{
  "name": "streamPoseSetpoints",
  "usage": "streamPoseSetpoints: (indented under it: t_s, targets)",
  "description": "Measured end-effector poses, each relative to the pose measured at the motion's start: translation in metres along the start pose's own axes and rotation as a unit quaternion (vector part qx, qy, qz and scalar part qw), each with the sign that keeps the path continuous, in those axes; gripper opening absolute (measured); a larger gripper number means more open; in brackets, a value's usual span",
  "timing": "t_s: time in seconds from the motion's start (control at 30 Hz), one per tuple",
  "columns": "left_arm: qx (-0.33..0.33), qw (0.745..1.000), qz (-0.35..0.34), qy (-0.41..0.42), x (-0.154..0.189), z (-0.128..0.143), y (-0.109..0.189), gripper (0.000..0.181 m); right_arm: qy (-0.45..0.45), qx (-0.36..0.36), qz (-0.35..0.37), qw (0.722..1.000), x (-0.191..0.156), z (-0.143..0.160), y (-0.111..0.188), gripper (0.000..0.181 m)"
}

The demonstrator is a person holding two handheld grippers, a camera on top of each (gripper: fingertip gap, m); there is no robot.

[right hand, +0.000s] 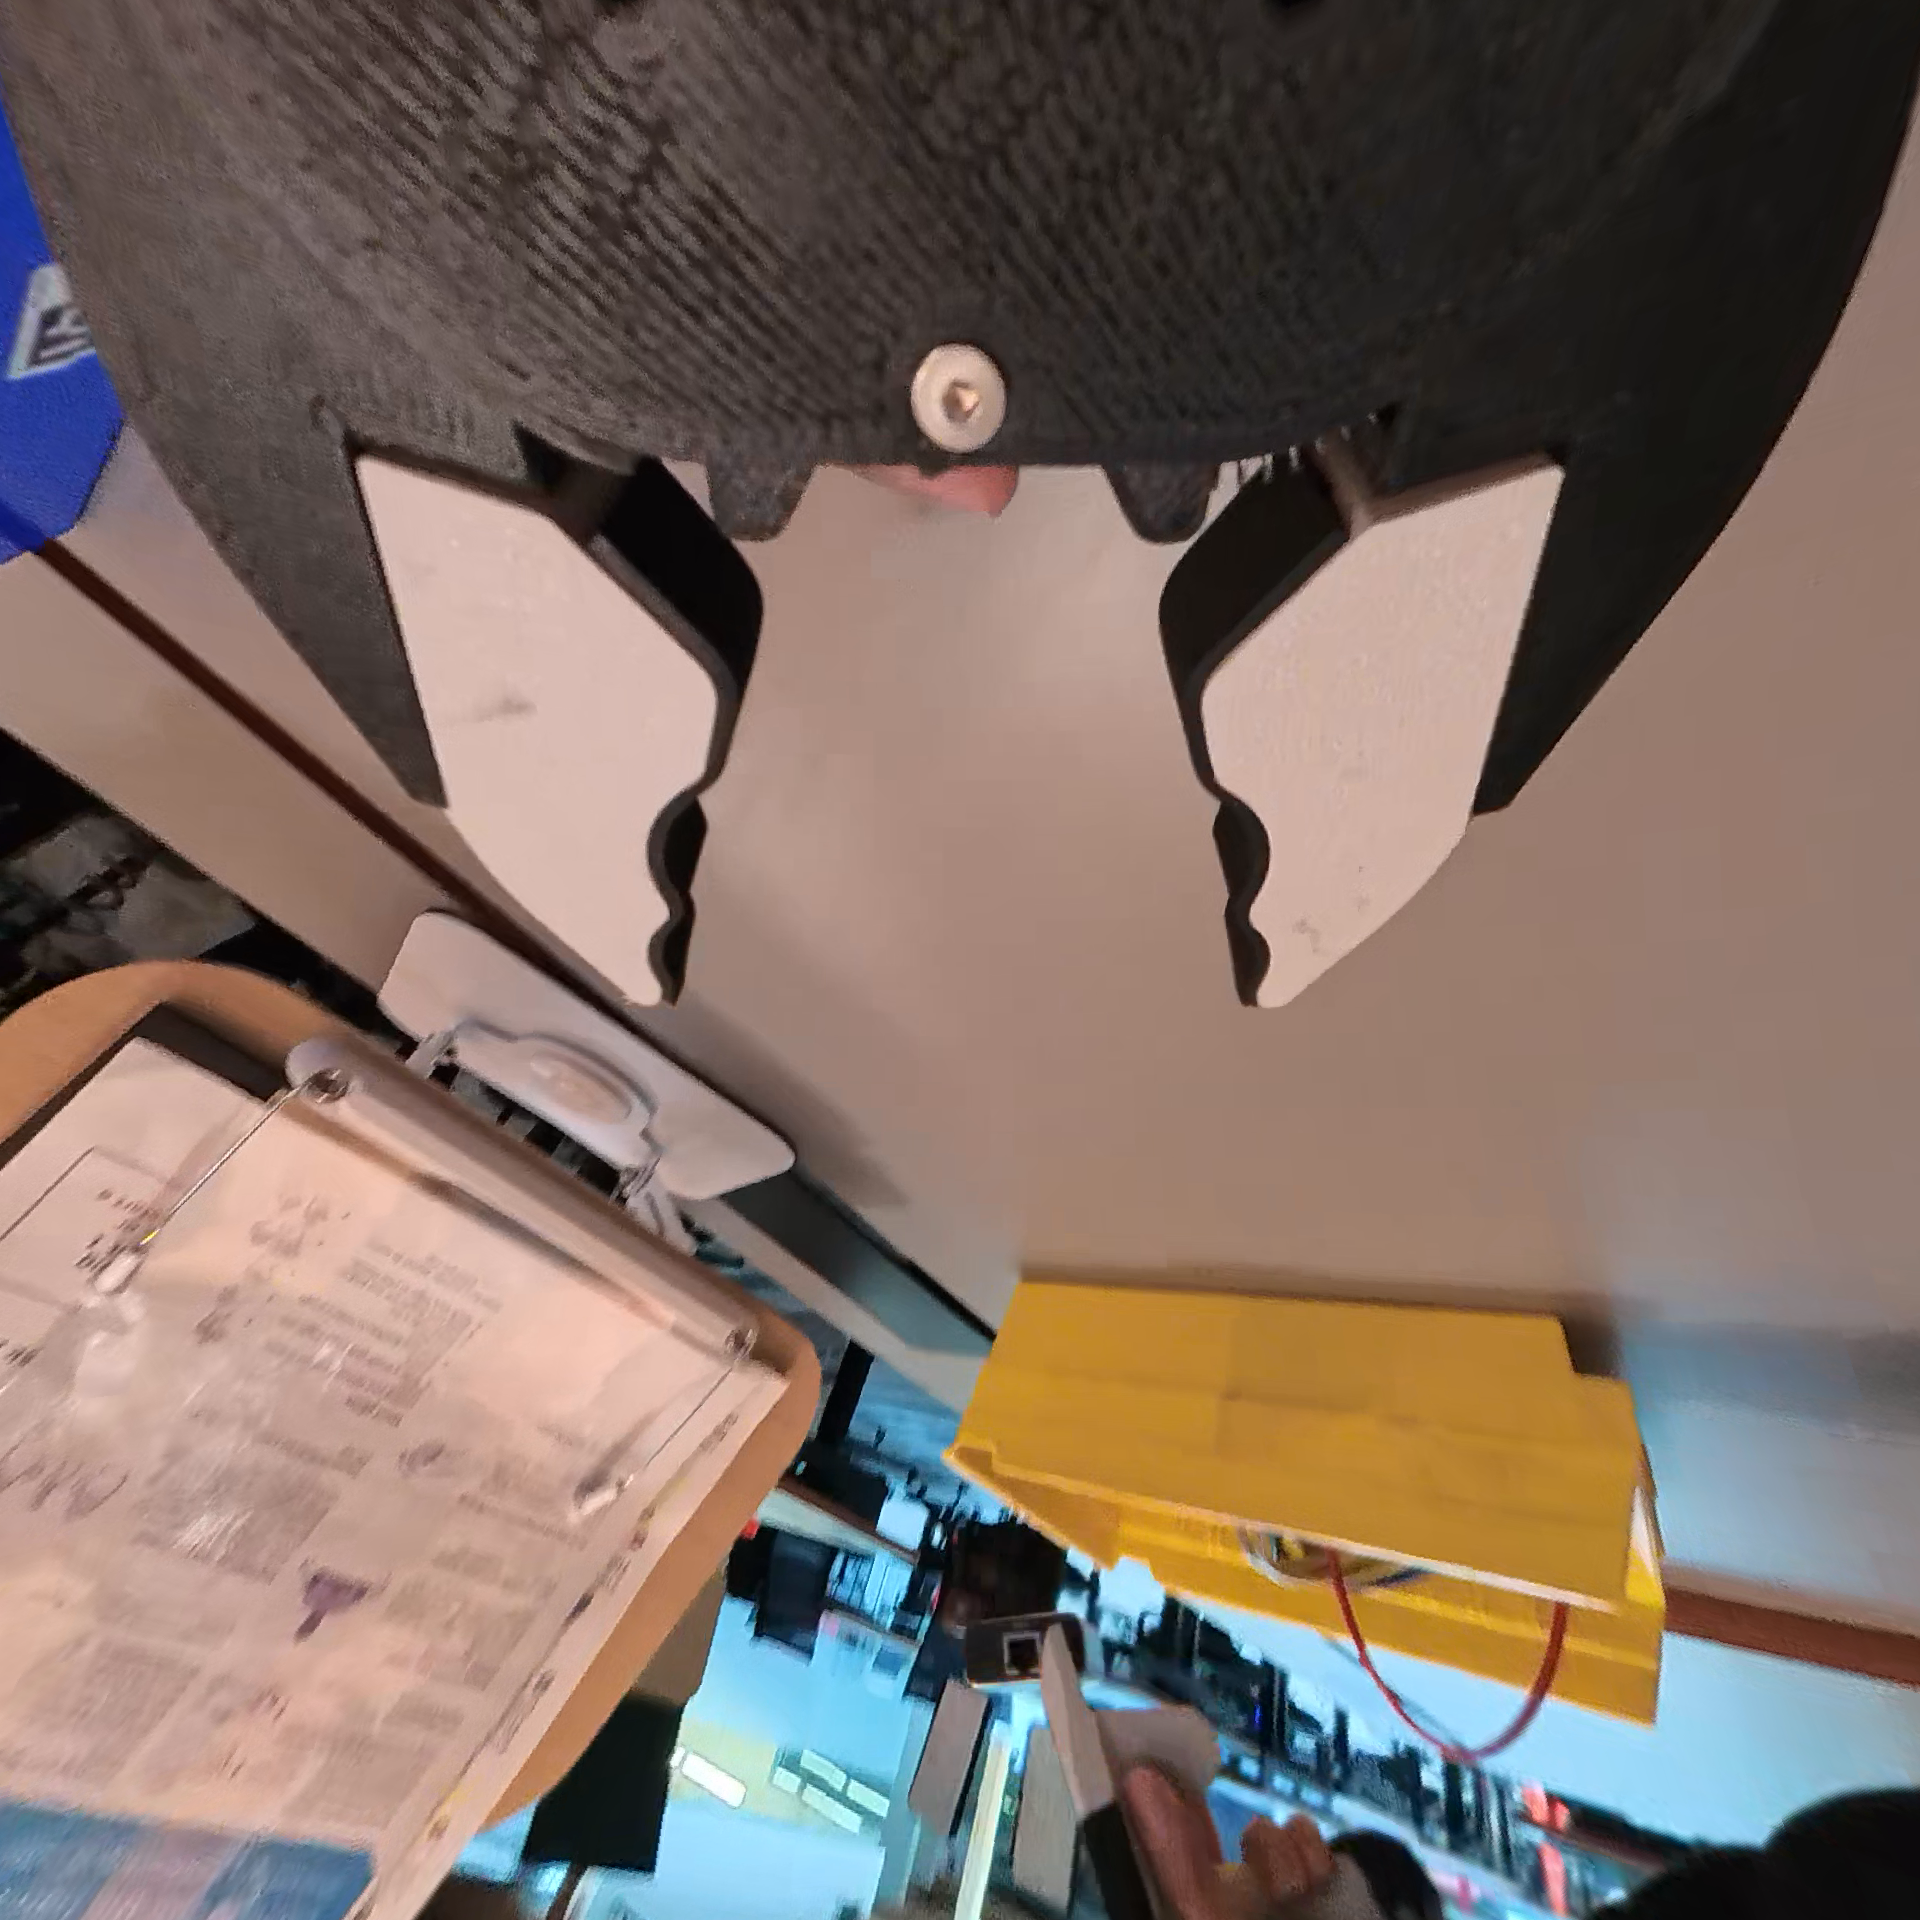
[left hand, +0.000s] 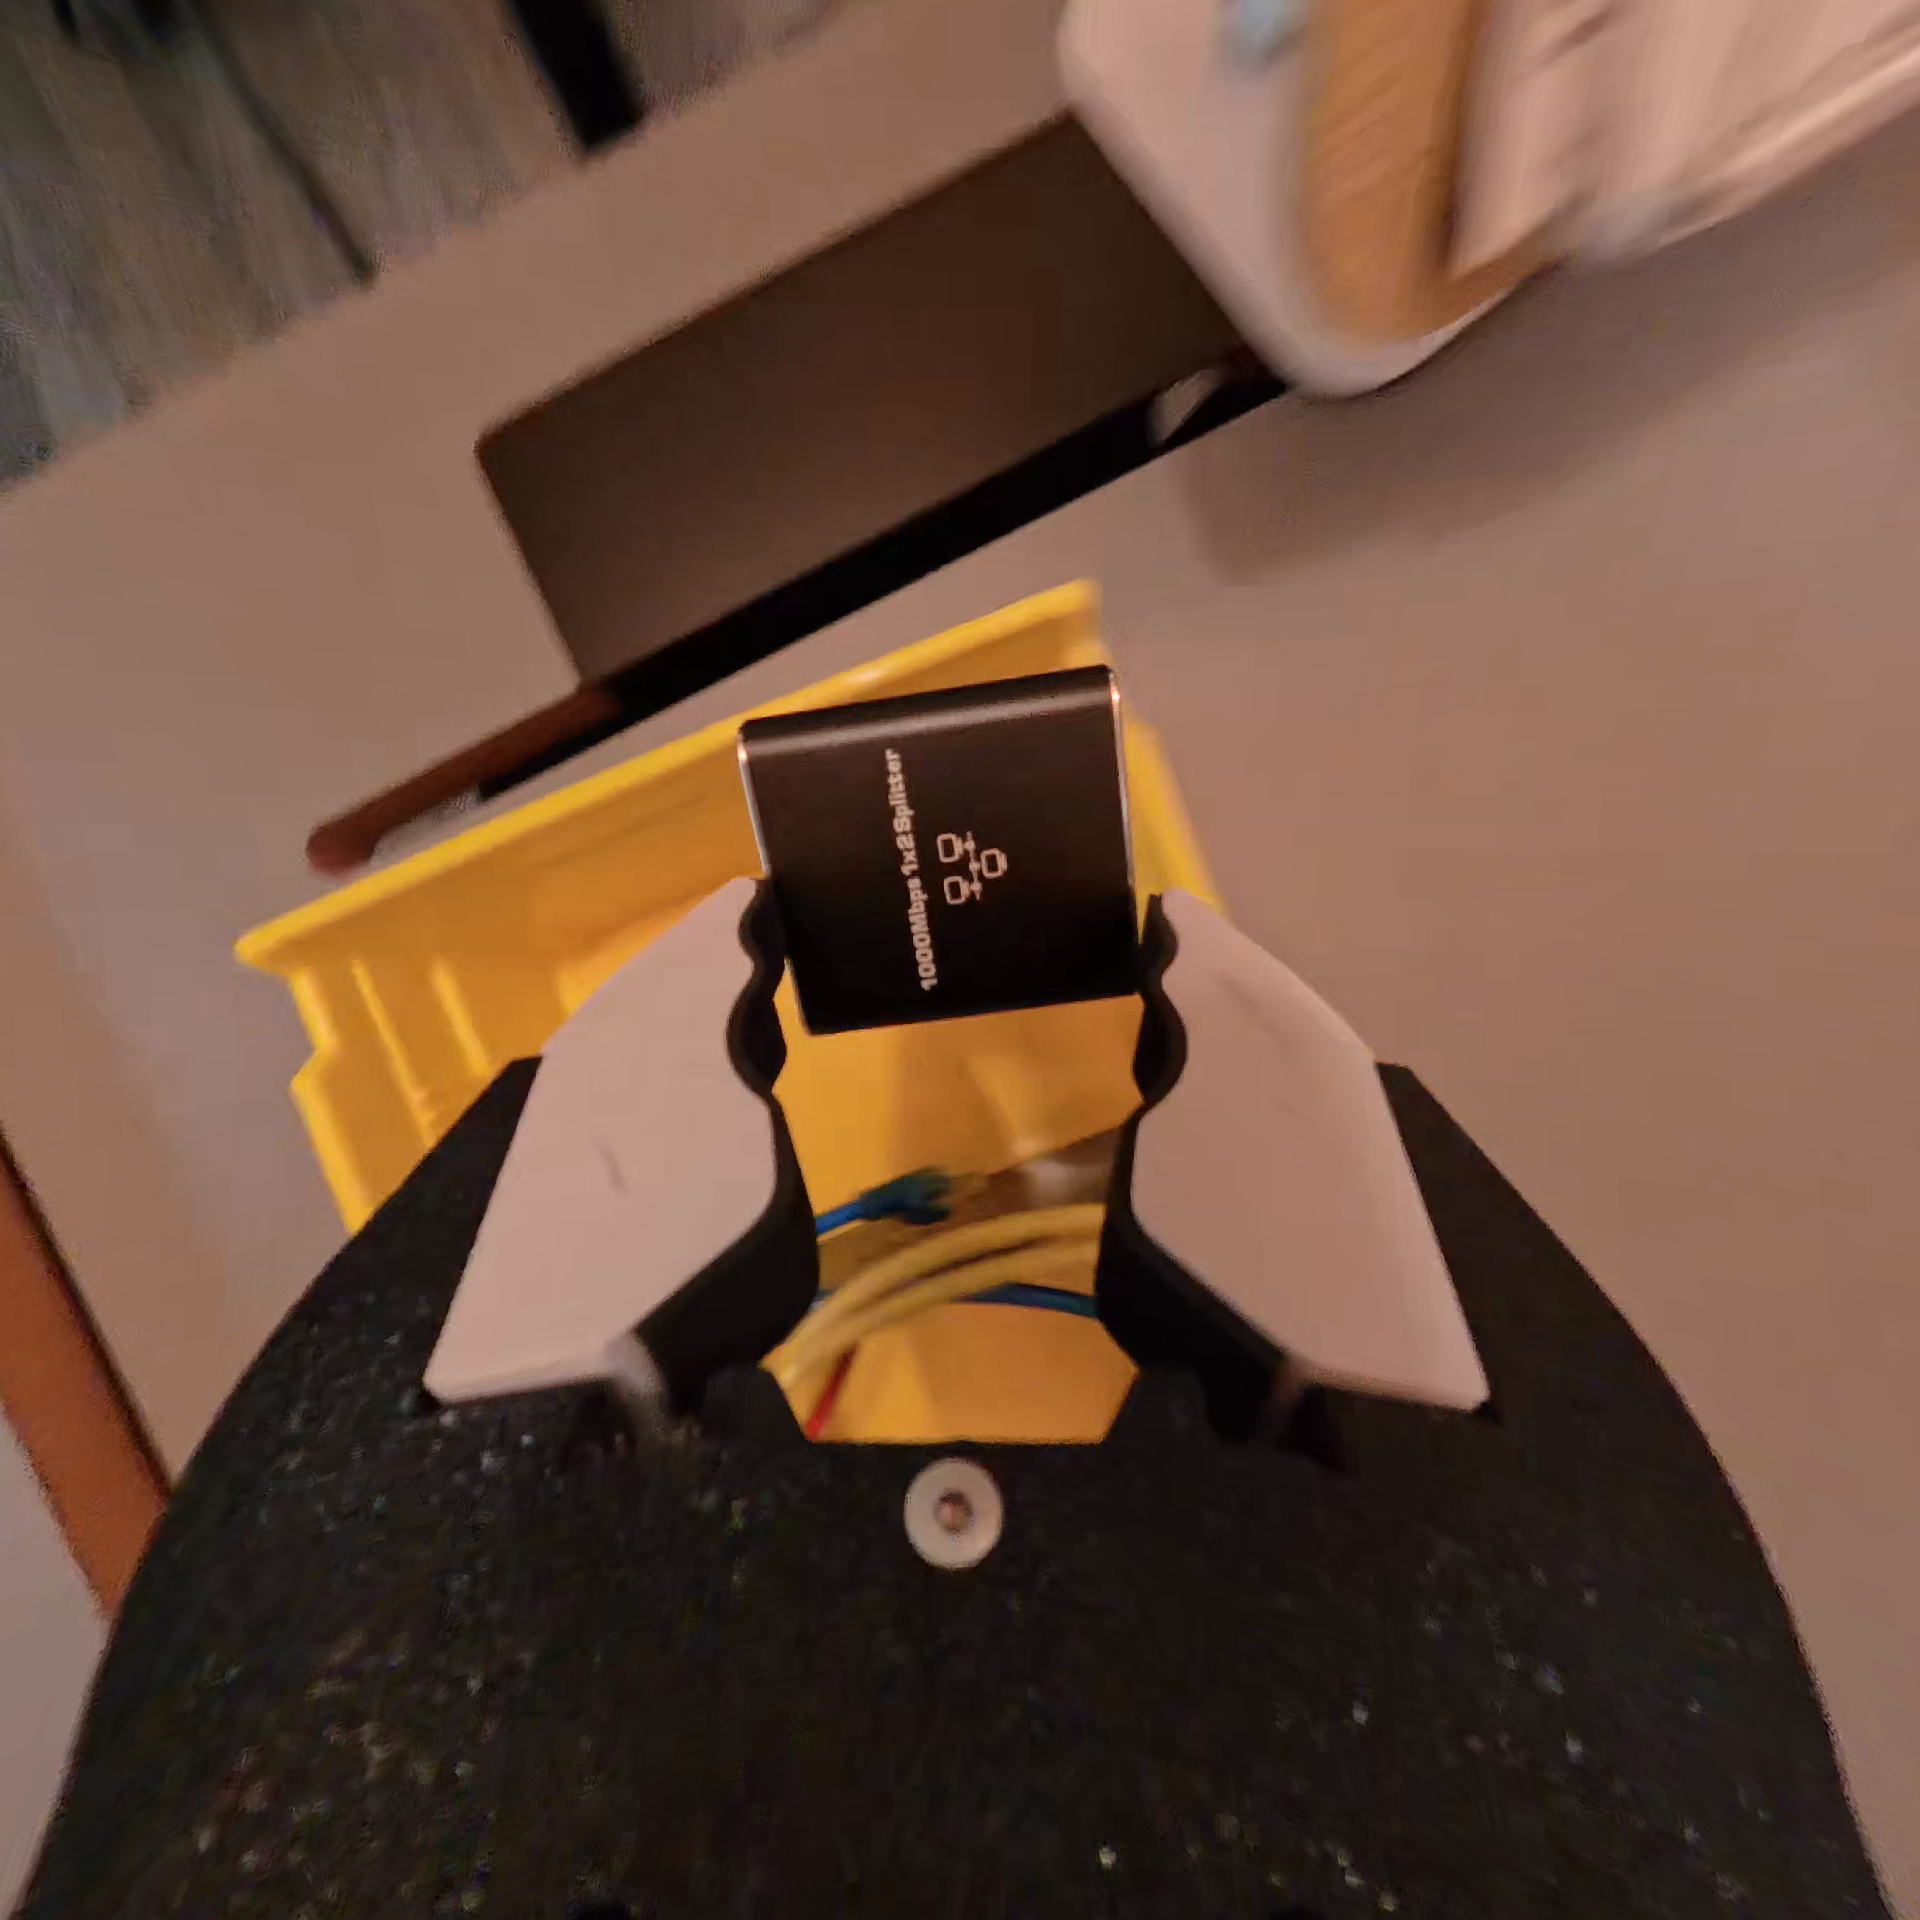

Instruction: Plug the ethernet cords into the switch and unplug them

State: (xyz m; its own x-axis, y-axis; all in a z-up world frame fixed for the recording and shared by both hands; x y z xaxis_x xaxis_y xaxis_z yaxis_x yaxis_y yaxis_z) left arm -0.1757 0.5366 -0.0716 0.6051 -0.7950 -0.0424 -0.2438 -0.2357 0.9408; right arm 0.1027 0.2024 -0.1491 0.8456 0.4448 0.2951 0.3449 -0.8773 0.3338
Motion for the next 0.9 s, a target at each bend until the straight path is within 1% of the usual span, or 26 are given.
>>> streamPoseSetpoints:
  t_s: [0.03, 0.1, 0.13, 0.2, 0.27, 0.3, 0.4, 0.43, 0.53, 0.57, 0.6, 0.63, 0.67, 0.7, 0.73, 0.77, 0.8, 0.83, 0.87, 0.9]
  targets:
    - [0.036, 0.999, 0.021, -0.02, 0.018, -0.001, 0.016, 0.065, 0.004, 0.015, 0.013, 1.0, 0.0, -0.004, 0.001, 0.098]
    - [0.103, 0.989, 0.094, -0.052, 0.061, 0.003, 0.04, 0.065, 0.017, 0.046, 0.039, 0.998, -0.001, -0.015, 0.004, 0.103]
    - [0.134, 0.978, 0.142, -0.068, 0.085, 0.007, 0.047, 0.065, 0.025, 0.06, 0.05, 0.997, -0.003, -0.021, 0.006, 0.104]
    - [0.184, 0.946, 0.253, -0.085, 0.136, 0.021, 0.052, 0.065, 0.042, 0.094, 0.071, 0.992, -0.01, -0.034, 0.009, 0.107]
    - [0.214, 0.901, 0.365, -0.093, 0.185, 0.04, 0.045, 0.065, 0.068, 0.127, 0.062, 0.988, -0.025, -0.047, 0.01, 0.108]
    - [0.222, 0.875, 0.419, -0.098, 0.209, 0.05, 0.038, 0.065, 0.088, 0.137, 0.051, 0.985, -0.035, -0.052, 0.009, 0.108]
    - [0.223, 0.792, 0.559, -0.105, 0.271, 0.08, 0.013, 0.065, 0.157, 0.135, 0.034, 0.978, -0.061, -0.059, 0.006, 0.106]
    - [0.223, 0.769, 0.589, -0.108, 0.287, 0.088, 0.005, 0.065, 0.168, 0.129, 0.024, 0.977, -0.069, -0.059, 0.005, 0.104]
    - [0.225, 0.715, 0.655, -0.099, 0.319, 0.109, -0.01, 0.065, 0.185, 0.125, 0.004, 0.975, -0.09, -0.06, 0.008, 0.091]
    - [0.231, 0.704, 0.665, -0.101, 0.327, 0.116, -0.012, 0.065, 0.195, 0.119, -0.002, 0.973, -0.097, -0.057, 0.007, 0.087]
    - [0.236, 0.701, 0.666, -0.099, 0.333, 0.121, -0.013, 0.065, 0.203, 0.118, 0.001, 0.972, -0.103, -0.053, 0.007, 0.078]
    - [0.239, 0.704, 0.661, -0.103, 0.337, 0.126, -0.013, 0.065, 0.205, 0.133, 0.025, 0.969, -0.104, -0.052, 0.008, 0.065]
    - [0.241, 0.713, 0.648, -0.118, 0.341, 0.13, -0.014, 0.065, 0.227, 0.125, 0.023, 0.966, -0.105, -0.052, 0.007, 0.065]
    - [0.262, 0.721, 0.63, -0.122, 0.34, 0.132, -0.015, 0.065, 0.24, 0.099, 0.023, 0.965, -0.104, -0.051, 0.004, 0.065]
    - [0.279, 0.734, 0.607, -0.12, 0.338, 0.133, -0.016, 0.065, 0.249, 0.076, 0.035, 0.965, -0.102, -0.049, 0.0, 0.065]
    - [0.293, 0.75, 0.583, -0.113, 0.335, 0.133, -0.019, 0.065, 0.258, 0.054, 0.063, 0.963, -0.099, -0.045, -0.004, 0.064]
    - [0.314, 0.767, 0.55, -0.101, 0.329, 0.132, -0.023, 0.061, 0.276, 0.022, 0.089, 0.957, -0.095, -0.039, -0.008, 0.064]
    - [0.34, 0.791, 0.501, -0.085, 0.32, 0.129, -0.027, 0.063, 0.298, -0.01, 0.117, 0.947, -0.09, -0.033, -0.012, 0.064]
    - [0.378, 0.815, 0.434, -0.066, 0.309, 0.126, -0.029, 0.066, 0.323, -0.032, 0.15, 0.934, -0.085, -0.029, -0.014, 0.064]
    - [0.421, 0.829, 0.366, -0.046, 0.3, 0.123, -0.026, 0.058, 0.347, -0.047, 0.174, 0.92, -0.082, -0.027, -0.015, 0.064]
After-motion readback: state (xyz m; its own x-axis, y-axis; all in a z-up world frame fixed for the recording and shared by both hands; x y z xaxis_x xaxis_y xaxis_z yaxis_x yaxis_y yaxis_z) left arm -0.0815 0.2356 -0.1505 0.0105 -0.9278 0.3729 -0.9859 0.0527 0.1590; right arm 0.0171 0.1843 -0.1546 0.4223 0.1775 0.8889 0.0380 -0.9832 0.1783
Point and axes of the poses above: each gripper's, where its closed fingertips meet, y back along the fingers, z out of its underside, x = y × z across the jaws, the point moved 6 cm from there along y, back along the fingers, and after that the axes turned 12 degrees about -x, right-handed, at the moved point
